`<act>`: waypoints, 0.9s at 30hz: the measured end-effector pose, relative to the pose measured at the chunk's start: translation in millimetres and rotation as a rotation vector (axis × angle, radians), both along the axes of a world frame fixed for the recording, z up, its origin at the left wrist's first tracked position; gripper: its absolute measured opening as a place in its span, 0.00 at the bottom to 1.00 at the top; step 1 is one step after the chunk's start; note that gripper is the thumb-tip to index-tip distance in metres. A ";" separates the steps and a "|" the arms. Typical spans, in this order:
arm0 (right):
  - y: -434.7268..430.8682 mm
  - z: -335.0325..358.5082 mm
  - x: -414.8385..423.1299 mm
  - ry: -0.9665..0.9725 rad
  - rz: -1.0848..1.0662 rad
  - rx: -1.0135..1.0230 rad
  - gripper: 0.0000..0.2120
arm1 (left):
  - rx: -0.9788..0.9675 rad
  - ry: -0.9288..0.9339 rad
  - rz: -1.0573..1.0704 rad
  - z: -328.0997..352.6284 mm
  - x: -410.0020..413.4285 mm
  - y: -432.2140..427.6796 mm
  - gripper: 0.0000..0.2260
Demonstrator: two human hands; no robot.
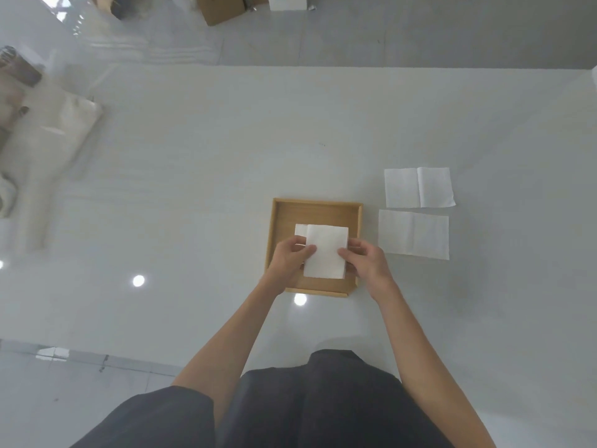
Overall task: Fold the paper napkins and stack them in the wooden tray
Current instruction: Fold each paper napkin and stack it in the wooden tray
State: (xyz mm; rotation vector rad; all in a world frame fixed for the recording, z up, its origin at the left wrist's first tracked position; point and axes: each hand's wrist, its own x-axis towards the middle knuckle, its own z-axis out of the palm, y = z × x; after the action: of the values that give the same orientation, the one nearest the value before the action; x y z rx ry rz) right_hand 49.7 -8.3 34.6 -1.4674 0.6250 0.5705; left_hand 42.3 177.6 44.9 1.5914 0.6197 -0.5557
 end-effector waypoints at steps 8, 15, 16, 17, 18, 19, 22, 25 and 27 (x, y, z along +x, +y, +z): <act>41.7 -24.0 6.3 -0.020 -0.061 -0.226 0.15 | 0.166 -0.011 -0.132 -26.6 25.0 36.8 0.07; 57.2 -38.4 9.4 -0.079 -0.001 -0.436 0.14 | 0.383 -0.053 -0.249 -50.8 35.4 39.7 0.05; 58.6 -37.7 9.2 -0.089 0.001 -0.459 0.15 | 0.384 -0.053 -0.230 -51.7 35.3 39.1 0.05; 59.6 -38.1 8.7 -0.098 0.003 -0.478 0.15 | 0.386 -0.055 -0.216 -52.8 34.9 38.6 0.05; 60.5 -38.8 8.4 -0.108 0.004 -0.492 0.16 | 0.389 -0.059 -0.207 -54.3 35.3 37.9 0.05; 61.7 -39.7 7.8 -0.118 0.003 -0.501 0.16 | 0.393 -0.059 -0.202 -55.5 35.2 37.4 0.04; 63.3 -43.2 7.0 -0.130 -0.001 -0.530 0.16 | 0.409 -0.057 -0.210 -58.9 34.2 35.5 0.03; 64.0 -47.0 7.3 -0.126 0.014 -0.552 0.15 | 0.438 -0.069 -0.226 -60.8 32.8 32.7 0.03; 64.5 -50.1 7.3 -0.123 0.017 -0.559 0.14 | 0.461 -0.076 -0.230 -61.2 32.7 29.7 0.03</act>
State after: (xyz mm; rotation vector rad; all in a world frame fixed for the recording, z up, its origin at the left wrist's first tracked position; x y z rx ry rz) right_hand 57.1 56.2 -15.6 -2.0157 0.7080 0.3237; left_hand 75.1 207.3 -16.3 2.1270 0.5345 -0.5426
